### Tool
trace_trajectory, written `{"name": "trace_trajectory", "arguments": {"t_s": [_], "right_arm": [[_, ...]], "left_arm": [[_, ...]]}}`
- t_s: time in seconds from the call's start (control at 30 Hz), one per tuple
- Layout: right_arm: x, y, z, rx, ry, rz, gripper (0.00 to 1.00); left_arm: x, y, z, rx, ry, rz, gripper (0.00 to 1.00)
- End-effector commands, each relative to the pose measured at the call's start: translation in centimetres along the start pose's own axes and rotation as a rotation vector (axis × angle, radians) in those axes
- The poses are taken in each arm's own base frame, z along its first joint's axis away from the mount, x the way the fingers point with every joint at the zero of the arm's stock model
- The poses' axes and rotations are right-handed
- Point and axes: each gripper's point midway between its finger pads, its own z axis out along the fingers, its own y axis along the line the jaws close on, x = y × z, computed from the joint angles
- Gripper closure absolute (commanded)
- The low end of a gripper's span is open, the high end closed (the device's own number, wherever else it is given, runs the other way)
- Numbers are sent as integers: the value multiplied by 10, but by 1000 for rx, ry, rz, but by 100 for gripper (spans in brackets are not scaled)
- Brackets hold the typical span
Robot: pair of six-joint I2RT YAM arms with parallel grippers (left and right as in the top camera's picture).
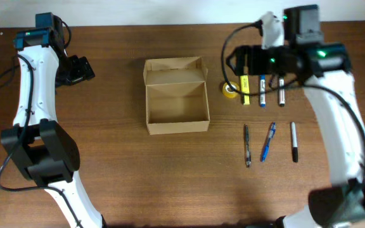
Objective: Pack container
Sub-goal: 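Move the right gripper over the yellow tape roll and lower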
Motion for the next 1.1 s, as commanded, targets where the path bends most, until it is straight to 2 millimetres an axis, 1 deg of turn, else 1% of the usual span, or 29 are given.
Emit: {"name": "trace_trajectory", "arguments": {"t_s": [0.0, 0.07, 0.13, 0.2, 0.3, 0.37, 0.43, 0.53, 0.57, 0.67, 0.7, 0.9, 0.93, 1.0, 1.07], "right_arm": [[-1, -28, 32, 109, 40, -4, 1], [4, -49, 49, 191, 68, 3, 1], [8, -65, 64, 253, 93, 7, 1], [12, -77, 77, 290, 112, 9, 1], [19, -88, 98, 307, 145, 15, 1], [28, -94, 113, 309, 179, 22, 0], [37, -98, 126, 304, 212, 29, 4], [46, -99, 140, 283, 244, 38, 13], [47, -100, 142, 279, 247, 40, 17], [48, -98, 149, 258, 251, 44, 36], [48, -98, 150, 258, 249, 43, 41], [43, -99, 152, 261, 228, 42, 44], [44, -99, 152, 260, 230, 46, 46], [47, -97, 155, 259, 241, 43, 55], [51, -93, 158, 255, 254, 35, 57]], "left_arm": [[1, -2, 0, 10, 4, 13, 0], [1, -2, 0, 10, 3, 13, 0], [1, -2, 0, 10, 3, 13, 0], [1, -2, 0, 10, 3, 13, 0], [1, -2, 0, 10, 3, 13, 0], [1, -2, 0, 10, 3, 13, 0], [1, -2, 0, 10, 3, 13, 0], [1, -2, 0, 10, 3, 13, 0], [1, -2, 0, 10, 3, 13, 0], [1, -2, 0, 10, 3, 13, 0], [1, -2, 0, 10, 3, 13, 0], [1, -2, 0, 10, 3, 13, 0], [1, -2, 0, 10, 3, 13, 0], [1, -2, 0, 10, 3, 13, 0], [1, -2, 0, 10, 3, 13, 0]]}}
